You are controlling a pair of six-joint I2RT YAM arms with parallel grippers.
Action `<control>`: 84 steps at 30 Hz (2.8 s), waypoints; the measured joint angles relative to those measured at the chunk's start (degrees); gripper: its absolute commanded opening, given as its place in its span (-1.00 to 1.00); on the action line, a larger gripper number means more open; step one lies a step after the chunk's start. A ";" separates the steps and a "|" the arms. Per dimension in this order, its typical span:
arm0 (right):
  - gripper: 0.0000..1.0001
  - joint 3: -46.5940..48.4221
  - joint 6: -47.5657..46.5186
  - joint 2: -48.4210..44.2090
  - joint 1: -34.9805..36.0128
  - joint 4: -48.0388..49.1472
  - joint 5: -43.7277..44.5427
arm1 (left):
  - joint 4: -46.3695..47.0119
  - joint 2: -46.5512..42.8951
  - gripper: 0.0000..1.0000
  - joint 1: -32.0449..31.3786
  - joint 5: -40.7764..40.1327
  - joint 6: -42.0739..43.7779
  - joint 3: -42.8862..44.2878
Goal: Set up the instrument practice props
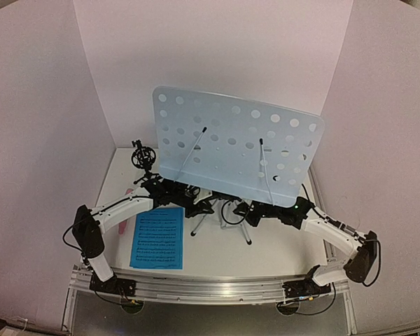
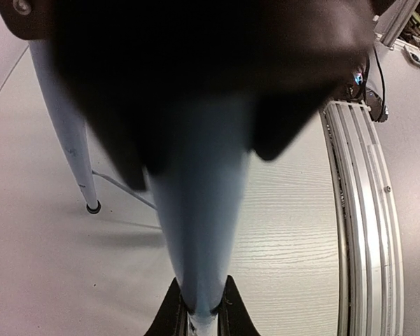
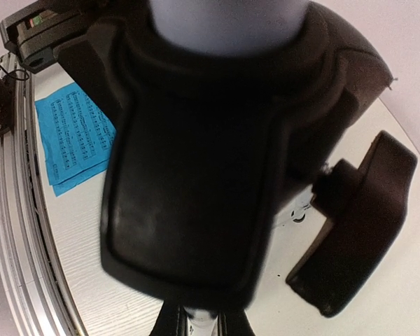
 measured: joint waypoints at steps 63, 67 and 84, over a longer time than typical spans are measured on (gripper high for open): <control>-0.71 -14.89 19.50 10.95 3.13 37.39 6.78 | 4.45 -1.81 -1.00 5.07 -0.53 -8.23 -3.82; -0.97 -15.79 18.22 11.02 3.26 38.92 7.32 | 5.52 -1.94 -0.99 5.10 -0.49 -8.50 -4.45; -1.00 -16.20 15.74 11.13 3.76 40.12 8.69 | 27.81 -2.88 -0.23 5.19 -0.67 -9.50 -16.56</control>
